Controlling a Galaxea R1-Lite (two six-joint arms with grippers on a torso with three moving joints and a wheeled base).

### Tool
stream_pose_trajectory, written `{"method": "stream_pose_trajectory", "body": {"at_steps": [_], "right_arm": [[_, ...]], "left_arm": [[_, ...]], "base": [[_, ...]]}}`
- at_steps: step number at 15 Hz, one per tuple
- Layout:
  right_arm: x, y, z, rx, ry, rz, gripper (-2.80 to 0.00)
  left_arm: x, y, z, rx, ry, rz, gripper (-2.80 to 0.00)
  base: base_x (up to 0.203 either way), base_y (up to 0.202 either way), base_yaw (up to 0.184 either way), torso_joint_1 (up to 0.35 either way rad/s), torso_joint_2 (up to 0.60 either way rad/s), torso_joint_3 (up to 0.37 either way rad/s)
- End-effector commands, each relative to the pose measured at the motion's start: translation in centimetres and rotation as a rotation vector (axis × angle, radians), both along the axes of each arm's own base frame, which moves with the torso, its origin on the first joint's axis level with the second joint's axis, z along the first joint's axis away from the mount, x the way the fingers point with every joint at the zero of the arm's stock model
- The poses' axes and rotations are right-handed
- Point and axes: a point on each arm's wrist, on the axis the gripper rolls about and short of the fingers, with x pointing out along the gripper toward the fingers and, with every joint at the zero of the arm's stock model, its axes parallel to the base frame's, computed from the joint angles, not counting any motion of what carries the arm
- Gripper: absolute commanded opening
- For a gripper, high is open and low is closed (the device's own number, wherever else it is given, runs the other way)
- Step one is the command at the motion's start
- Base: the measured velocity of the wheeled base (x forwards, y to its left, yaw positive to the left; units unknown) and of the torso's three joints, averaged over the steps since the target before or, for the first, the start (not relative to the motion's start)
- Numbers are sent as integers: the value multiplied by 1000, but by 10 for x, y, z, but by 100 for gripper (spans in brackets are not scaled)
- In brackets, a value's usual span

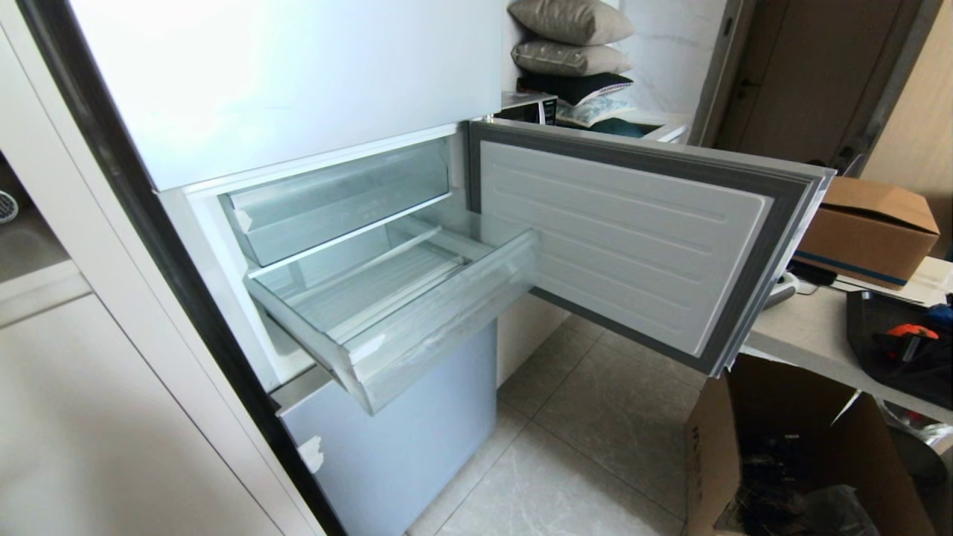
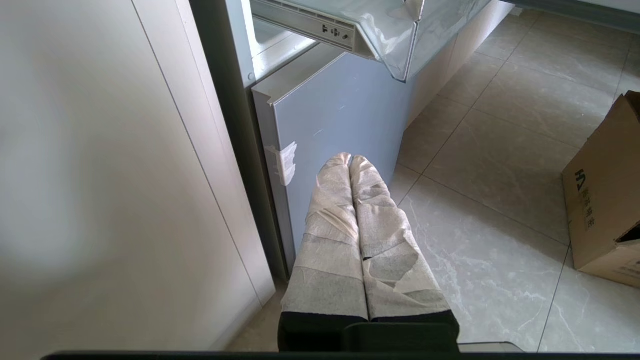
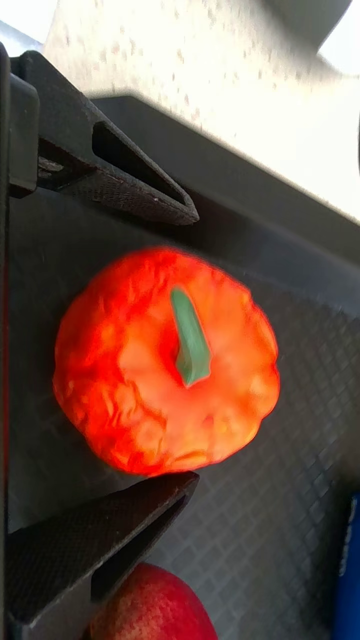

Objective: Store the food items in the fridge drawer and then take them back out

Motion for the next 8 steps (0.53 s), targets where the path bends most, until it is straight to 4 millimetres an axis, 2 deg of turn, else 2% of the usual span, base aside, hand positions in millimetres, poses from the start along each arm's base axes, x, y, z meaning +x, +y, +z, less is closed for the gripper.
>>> {"method": "stream_pose_trajectory", "body": {"at_steps": [1,6,7,8], "right_arm": [[1,-2,-4,0,0,0,0],[2,-7,-3,-8,-9,-7,0],[2,-7,-3,-8,-8,-7,-280],[2,-7,-3,-8,-10,-6,-280]], "left_arm": [[0,0,0,0,1,1,-280],[0,0,0,0,1,1,-280],[0,0,0,0,1,0,-280],[0,0,0,0,1,0,-280]], "base": [[0,0,0,0,0,0],[0,0,0,0,0,0],[0,0,0,0,0,0],[0,0,0,0,0,0]]}}
